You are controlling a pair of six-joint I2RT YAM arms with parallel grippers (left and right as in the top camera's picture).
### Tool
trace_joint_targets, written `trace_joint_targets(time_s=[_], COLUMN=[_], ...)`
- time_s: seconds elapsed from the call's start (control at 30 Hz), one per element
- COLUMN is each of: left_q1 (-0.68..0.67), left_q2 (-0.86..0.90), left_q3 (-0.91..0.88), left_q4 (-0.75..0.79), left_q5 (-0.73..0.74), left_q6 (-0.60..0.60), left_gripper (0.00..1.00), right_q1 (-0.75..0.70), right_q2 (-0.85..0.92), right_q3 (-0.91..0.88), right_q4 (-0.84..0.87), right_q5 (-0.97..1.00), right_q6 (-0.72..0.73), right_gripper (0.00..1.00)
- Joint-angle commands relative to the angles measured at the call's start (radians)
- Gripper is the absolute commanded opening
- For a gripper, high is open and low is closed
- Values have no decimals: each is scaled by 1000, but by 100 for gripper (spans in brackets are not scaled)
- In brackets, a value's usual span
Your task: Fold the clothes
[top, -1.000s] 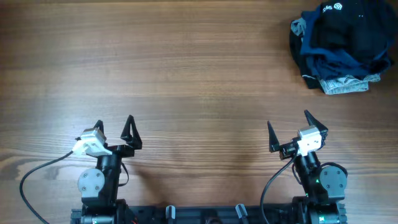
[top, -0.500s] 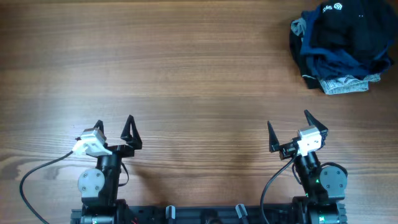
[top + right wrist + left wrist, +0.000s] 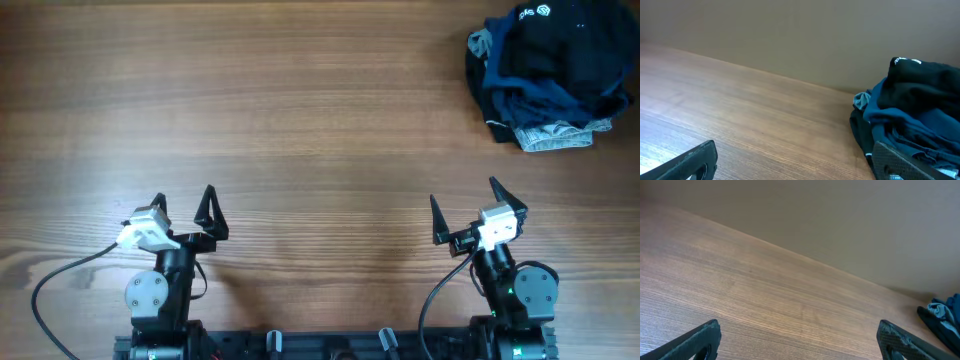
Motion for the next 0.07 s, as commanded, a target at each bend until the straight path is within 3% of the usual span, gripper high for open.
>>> trace_joint_targets(time_s=[0.0, 0.03], left_q1=[8, 8], left_q2=[-8, -8], left_q3=[-4, -4], left_q4=[-4, -4], left_q5=[11, 11], left_q6=[16, 16], left_gripper=[100, 100], right_q1=[-5, -5], right_q2=[-8, -8], right_q3=[-3, -3], right_q4=[5, 5], right_q5=[13, 13], right_q6=[19, 19], right_gripper=[100, 100])
